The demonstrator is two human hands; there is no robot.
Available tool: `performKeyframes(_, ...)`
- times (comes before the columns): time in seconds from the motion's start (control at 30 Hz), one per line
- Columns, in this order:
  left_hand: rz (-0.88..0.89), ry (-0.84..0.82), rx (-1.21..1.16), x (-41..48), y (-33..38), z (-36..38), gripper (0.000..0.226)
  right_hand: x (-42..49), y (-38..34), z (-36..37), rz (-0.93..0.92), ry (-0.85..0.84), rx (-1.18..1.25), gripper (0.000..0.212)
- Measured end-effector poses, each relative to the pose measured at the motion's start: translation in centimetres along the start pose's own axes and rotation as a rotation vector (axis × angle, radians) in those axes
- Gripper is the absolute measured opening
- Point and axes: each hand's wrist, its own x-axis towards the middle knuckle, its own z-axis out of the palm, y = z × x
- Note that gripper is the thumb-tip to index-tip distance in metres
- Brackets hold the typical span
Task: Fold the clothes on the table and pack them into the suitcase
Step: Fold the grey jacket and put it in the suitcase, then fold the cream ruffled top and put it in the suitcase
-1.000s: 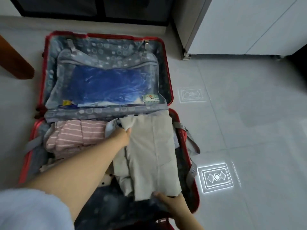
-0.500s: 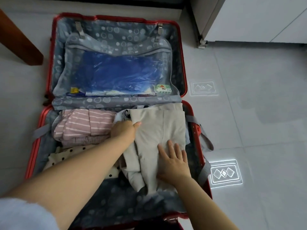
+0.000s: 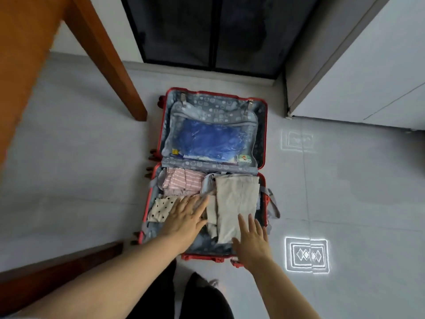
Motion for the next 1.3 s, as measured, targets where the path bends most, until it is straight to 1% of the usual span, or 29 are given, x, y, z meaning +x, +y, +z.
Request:
performKeyframes(0.03, -0.009, 0.007, -0.006, -2.9, -0.3, -2.2, 0.063, -3.0, -1.2, -1.8, -0.013, -0.011, 0.008, 0.064)
performKeyframes(0.1, 0.007, 0.042, -0.006, -8.2, -0.4, -6.5, 0.056, -9.0, -3.3, -5.5, -0.046, -0.020, 0.011, 0.063)
performKeyframes(0.17, 0.019, 0.060, -0.009, -12.9, 0.2, -11.9, 0.061, -14.3, -5.2, -10.0, -0.092, 0.027, -0.015, 0.063)
performKeyframes(0.27, -0.029, 0.212, -0.040, -19.2, 0.9, -20.3, 0.052, -21.2, -8.7, -16.9, -0.168, 0.114, -0.086, 0.062)
performKeyframes(0.3, -0.070, 0.221, -0.081, -21.4, 1.0, -22.5, 0.055, -23.3, -10.1, -18.7, -0.196, 0.149, -0.108, 0.062)
performKeyframes(0.33, -0.112, 0.219, -0.141, -23.6, 1.1, -24.5, 0.063, -25.4, -11.5, -20.2, -0.228, 0.193, -0.120, 0.061)
performKeyframes(0.4, -0.187, 0.215, -0.200, -27.6, 0.9, -25.9, 0.086, -28.9, -14.3, -21.8, -0.275, 0.256, -0.133, 0.061)
performKeyframes(0.47, -0.208, 0.208, -0.233, -31.3, 0.6, -25.6, 0.099, -31.8, -17.0, -21.8, -0.305, 0.286, -0.136, 0.062)
performKeyframes(0.5, -0.207, 0.194, -0.239, -32.7, 0.1, -25.7, 0.099, -32.7, -18.2, -21.6, -0.318, 0.298, -0.131, 0.062)
performKeyframes(0.57, -0.216, 0.222, -0.234, -35.8, -2.6, -26.9, 0.086, -34.6, -21.7, -20.9, -0.373, 0.351, -0.122, 0.061)
performKeyframes(0.63, -0.211, 0.314, -0.197, -38.3, -6.6, -29.1, 0.089, -36.1, -25.3, -20.1, -0.407, 0.390, -0.095, 0.058)
performKeyframes(0.67, -0.207, 0.353, -0.166, -39.5, -8.6, -30.0, 0.087, -36.7, -27.0, -19.5, -0.410, 0.396, -0.073, 0.058)
performKeyframes(0.73, -0.231, 0.404, -0.143, -41.7, -12.7, -31.1, 0.065, -37.7, -30.4, -18.0, -0.407, 0.390, -0.067, 0.058)
performKeyframes(0.77, -0.263, 0.415, -0.155, -43.1, -15.0, -31.0, 0.058, -38.2, -32.6, -16.9, -0.431, 0.378, -0.079, 0.057)
performKeyframes(0.83, -0.334, 0.418, -0.184, -44.8, -17.5, -30.9, 0.055, -39.1, -35.4, -15.7, -0.473, 0.344, -0.073, 0.058)
performKeyframes(0.87, -0.403, 0.432, -0.197, -47.3, -20.8, -30.2, 0.055, -40.2, -39.5, -14.2, -0.549, 0.323, -0.110, 0.058)
performKeyframes(0.9, -0.447, 0.434, -0.195, -48.9, -22.6, -29.8, 0.055, -41.0, -42.1, -13.5, -0.607, 0.312, -0.139, 0.059)
performKeyframes(1.07, -0.465, 0.441, -0.170, -50.3, -26.5, -30.6, 0.058, -41.4, -47.7, -14.2, -0.738, 0.321, -0.160, 0.062)
performKeyframes(1.2, -0.520, 0.428, -0.201, -50.3, -29.0, -31.4, 0.059, -40.0, -50.7, -16.3, -0.764, 0.299, -0.210, 0.061)
performKeyframes(1.3, -0.582, 0.428, -0.196, -50.4, -31.3, -32.4, 0.059, -39.6, -52.3, -16.2, -0.790, 0.280, -0.184, 0.061)
